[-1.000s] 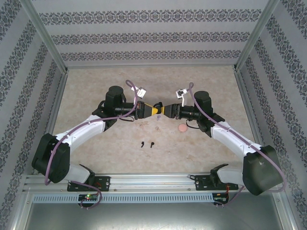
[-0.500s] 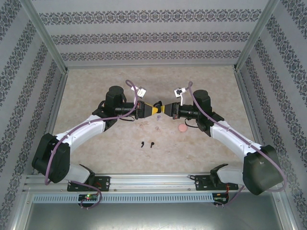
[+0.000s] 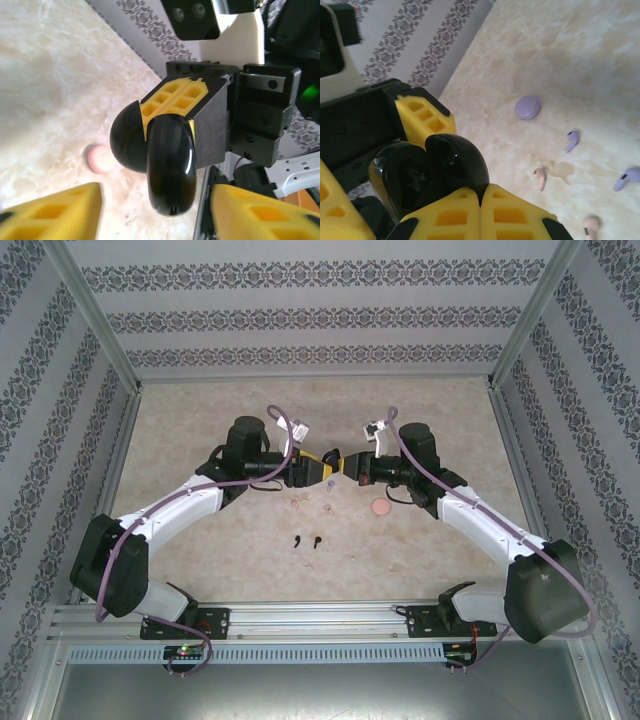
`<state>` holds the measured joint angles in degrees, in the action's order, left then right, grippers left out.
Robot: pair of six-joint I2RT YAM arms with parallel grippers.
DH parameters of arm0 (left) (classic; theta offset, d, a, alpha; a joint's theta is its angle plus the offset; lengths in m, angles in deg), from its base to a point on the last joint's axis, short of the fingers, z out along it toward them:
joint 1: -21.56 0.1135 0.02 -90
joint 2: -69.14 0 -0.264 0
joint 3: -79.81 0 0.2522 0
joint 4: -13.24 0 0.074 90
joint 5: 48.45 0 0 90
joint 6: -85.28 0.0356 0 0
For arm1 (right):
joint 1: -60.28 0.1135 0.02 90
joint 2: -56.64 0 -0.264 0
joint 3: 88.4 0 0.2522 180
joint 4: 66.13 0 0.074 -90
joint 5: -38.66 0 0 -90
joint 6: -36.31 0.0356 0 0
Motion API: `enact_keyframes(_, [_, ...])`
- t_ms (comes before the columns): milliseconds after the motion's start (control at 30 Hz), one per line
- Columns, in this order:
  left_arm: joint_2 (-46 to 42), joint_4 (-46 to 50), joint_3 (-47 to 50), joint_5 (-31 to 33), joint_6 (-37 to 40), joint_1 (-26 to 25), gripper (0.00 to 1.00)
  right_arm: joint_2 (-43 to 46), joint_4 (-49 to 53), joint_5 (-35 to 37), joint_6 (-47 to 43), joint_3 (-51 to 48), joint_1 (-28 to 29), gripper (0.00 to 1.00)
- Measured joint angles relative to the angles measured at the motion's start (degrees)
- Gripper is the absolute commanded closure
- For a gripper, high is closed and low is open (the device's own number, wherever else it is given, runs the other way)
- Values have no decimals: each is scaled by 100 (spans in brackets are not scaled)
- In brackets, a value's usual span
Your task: Insert wireless bluetooth earbuds into charging case
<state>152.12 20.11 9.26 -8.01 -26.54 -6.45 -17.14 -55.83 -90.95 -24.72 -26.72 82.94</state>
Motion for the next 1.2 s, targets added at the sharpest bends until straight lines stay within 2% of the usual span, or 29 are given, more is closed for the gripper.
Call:
enact_keyframes(100, [0,811,-450,249,553,35,22,-144,426,175,-361,240,-74,100])
enact_keyframes(267, [7,2157,-1156,514,1513,109,19,-520,1185,437,-1067,693,-190,100])
enact_keyframes(600, [975,4419,-2656,682,3016,151,25,-1038,2286,531,-2542,1729,-192,100])
enact_keyframes(1100, [2162,5591,-3936,267,3775,162,34,-1263,2531,393,-2940,1851,11,100])
enact_keyframes(1200, [2297,5681,-4011,149,3827,181,39,-1263,2531,358,-2938,1851,39,100])
